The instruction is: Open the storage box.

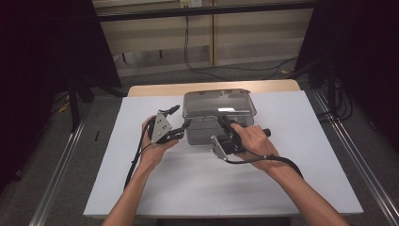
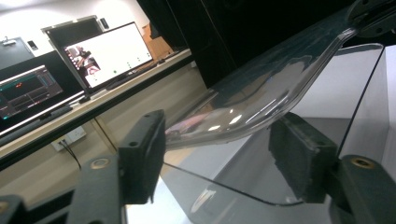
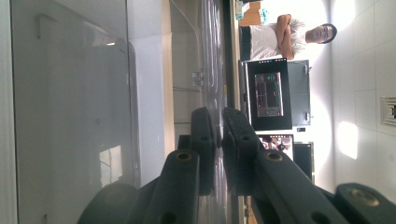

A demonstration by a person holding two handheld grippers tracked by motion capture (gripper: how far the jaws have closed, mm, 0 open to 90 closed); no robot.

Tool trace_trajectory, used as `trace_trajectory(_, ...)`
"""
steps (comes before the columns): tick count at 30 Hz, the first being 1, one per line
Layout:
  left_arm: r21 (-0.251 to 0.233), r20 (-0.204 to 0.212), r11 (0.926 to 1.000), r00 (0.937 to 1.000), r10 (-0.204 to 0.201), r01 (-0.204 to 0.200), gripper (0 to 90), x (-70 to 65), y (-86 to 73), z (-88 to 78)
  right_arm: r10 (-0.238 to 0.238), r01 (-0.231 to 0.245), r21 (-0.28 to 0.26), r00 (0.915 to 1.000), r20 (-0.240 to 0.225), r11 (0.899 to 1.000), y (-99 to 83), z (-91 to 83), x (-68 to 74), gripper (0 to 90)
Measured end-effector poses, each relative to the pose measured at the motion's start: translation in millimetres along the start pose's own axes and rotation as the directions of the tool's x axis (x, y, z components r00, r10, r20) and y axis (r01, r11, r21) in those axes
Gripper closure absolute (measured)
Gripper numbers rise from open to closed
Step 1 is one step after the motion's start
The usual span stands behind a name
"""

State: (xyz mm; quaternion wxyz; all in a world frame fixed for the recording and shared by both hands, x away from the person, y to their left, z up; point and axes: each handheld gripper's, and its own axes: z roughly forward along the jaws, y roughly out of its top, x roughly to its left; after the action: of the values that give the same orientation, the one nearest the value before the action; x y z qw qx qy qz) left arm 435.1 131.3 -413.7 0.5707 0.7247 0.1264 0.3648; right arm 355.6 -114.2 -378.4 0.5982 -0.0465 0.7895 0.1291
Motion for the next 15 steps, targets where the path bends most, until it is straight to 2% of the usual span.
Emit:
trace_trajectory(1,-0.003,0.004,1.0000,1.0000,0.002,-0.002,39.2,-0.1,-0.9,1.2,0.000,0.000,0.000,1.0000,0.000,1.000,0.0,0.0,0.0,83.8)
trace_trajectory(3,0.000,0.011,1.0000,0.9999,0.009,-0.009,47.4,-0.2,-3.0,3.0,0.002,-0.002,0.000,1.0000,-0.001,1.000,-0.3,-0.1,-0.3,83.8)
trace_trajectory(6,-0.006,0.019,0.9996,0.9994,0.029,-0.029,52.5,-0.5,-4.0,4.4,0.002,-0.002,0.001,1.0000,-0.001,1.000,-0.4,-0.5,0.1,83.8)
trace_trajectory(10,0.004,0.017,0.9984,0.9982,0.057,-0.057,55.0,0.3,-5.1,6.0,-0.001,0.001,0.000,1.0000,-0.004,1.000,0.3,0.1,1.6,83.7)
trace_trajectory(12,0.013,0.022,0.9982,0.9981,0.058,-0.059,56.8,1.8,-5.9,6.4,-0.005,0.005,-0.004,1.0000,-0.006,1.000,0.2,0.6,2.2,83.5)
trace_trajectory(15,0.016,0.024,0.9955,0.9954,0.093,-0.094,57.6,3.8,-4.7,8.6,-0.004,0.004,-0.006,0.9999,-0.012,1.000,0.5,0.7,3.4,83.4)
